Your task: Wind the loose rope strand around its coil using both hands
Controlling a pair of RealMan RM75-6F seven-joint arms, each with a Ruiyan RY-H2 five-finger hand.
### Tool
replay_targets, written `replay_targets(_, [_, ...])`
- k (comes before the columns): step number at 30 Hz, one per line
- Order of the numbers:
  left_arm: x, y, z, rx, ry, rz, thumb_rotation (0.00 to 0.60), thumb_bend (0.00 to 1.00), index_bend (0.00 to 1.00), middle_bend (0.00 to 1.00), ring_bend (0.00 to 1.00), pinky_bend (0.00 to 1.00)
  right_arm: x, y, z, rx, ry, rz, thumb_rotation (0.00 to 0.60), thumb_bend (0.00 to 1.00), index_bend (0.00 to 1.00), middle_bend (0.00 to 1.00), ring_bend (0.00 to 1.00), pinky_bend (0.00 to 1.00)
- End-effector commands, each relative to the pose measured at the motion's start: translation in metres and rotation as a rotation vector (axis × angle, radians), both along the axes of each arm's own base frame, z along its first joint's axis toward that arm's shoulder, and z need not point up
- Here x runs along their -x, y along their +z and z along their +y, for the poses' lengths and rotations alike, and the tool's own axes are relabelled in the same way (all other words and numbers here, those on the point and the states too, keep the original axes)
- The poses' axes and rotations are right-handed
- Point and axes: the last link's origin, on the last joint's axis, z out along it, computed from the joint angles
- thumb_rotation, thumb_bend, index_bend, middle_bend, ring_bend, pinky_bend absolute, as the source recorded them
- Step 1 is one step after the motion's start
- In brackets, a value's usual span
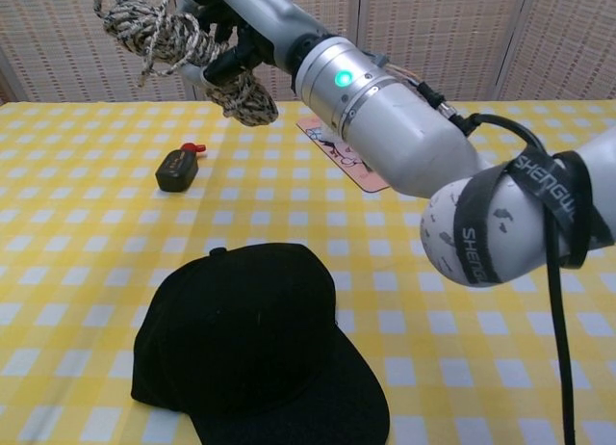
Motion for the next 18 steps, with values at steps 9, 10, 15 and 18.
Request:
replay_targets(9, [0.001,-0.004,0.008,-0.003,0.046,0.021,0.6,0.42,0.83,1.0,1.0,1.0,-0.003,-0.001,0.003,-0.034,0.048,-0.026,0.6,0.56,0.83,0.6,0.51,0.63])
replay_targets(10, [0.003,-0.004,0.009,-0.007,0.052,0.03,0.6,0.42,0.83,1.0,1.0,1.0,-0.002,-0.001,0.004,-0.039,0.051,-0.029,0.6,0.56,0.84,0.61,0.51,0.63])
replay_targets(15, [0.014,-0.005,0.015,-0.024,0.095,0.075,0.6,0.42,0.83,1.0,1.0,1.0,0.006,0.003,0.003,-0.055,0.065,-0.055,0.6,0.54,0.84,0.61,0.51,0.63])
replay_targets(18, [0.022,-0.003,0.018,-0.029,0.123,0.094,0.6,0.42,0.83,1.0,1.0,1.0,0.013,0.005,0.003,-0.069,0.071,-0.068,0.6,0.54,0.84,0.61,0.51,0.63])
